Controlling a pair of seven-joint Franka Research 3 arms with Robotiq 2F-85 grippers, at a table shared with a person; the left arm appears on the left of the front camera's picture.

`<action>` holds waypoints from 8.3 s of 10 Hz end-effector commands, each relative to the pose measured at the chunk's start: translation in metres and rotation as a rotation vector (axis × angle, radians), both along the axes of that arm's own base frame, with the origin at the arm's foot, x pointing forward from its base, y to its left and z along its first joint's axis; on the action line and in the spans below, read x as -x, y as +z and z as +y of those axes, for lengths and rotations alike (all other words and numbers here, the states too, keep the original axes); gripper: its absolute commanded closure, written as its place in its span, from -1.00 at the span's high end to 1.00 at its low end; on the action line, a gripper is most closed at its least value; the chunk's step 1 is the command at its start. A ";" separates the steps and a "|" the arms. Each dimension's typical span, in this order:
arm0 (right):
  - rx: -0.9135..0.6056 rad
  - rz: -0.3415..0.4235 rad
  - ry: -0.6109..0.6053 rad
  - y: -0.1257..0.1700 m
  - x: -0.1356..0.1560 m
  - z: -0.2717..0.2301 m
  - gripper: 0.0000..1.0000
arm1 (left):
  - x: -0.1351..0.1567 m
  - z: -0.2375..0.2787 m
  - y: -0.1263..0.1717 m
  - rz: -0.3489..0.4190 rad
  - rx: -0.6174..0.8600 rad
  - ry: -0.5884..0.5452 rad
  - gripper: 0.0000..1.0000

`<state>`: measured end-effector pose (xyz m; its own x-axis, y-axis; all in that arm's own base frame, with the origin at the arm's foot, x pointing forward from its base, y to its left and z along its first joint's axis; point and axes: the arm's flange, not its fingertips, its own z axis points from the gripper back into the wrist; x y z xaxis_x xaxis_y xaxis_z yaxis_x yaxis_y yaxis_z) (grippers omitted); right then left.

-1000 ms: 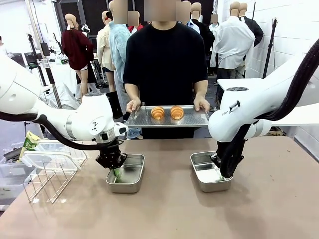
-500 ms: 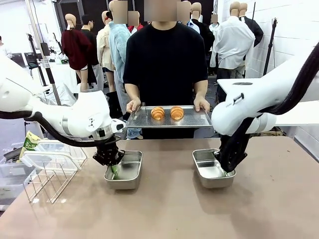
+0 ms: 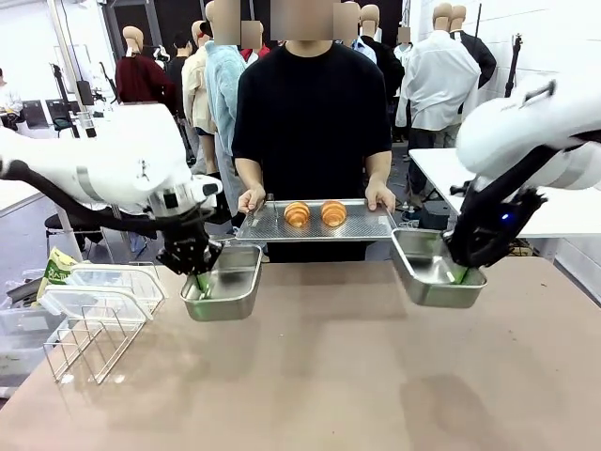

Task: Place the bread in airtight containers.
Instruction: Lift both Airtight Container, then once an object is inside an Airtight Container , place the container in the center of the table.

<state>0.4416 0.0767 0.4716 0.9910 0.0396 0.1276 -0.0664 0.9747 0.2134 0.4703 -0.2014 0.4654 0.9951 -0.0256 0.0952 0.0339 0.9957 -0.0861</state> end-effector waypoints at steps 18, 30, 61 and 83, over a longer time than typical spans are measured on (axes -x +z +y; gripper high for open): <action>0.163 0.000 -0.041 0.045 0.034 0.021 -1.00 | 0.023 -0.014 0.037 -0.034 0.002 -0.027 -1.00; 0.163 0.000 -0.041 0.045 0.034 0.021 -1.00 | 0.023 -0.014 0.037 -0.034 0.002 -0.027 -1.00; 0.163 0.000 -0.041 0.045 0.034 0.021 -1.00 | 0.023 -0.014 0.037 -0.034 0.002 -0.027 -1.00; 0.163 0.000 -0.041 0.045 0.034 0.021 -1.00 | 0.000 -0.024 -0.035 -0.091 -0.016 -0.017 -1.00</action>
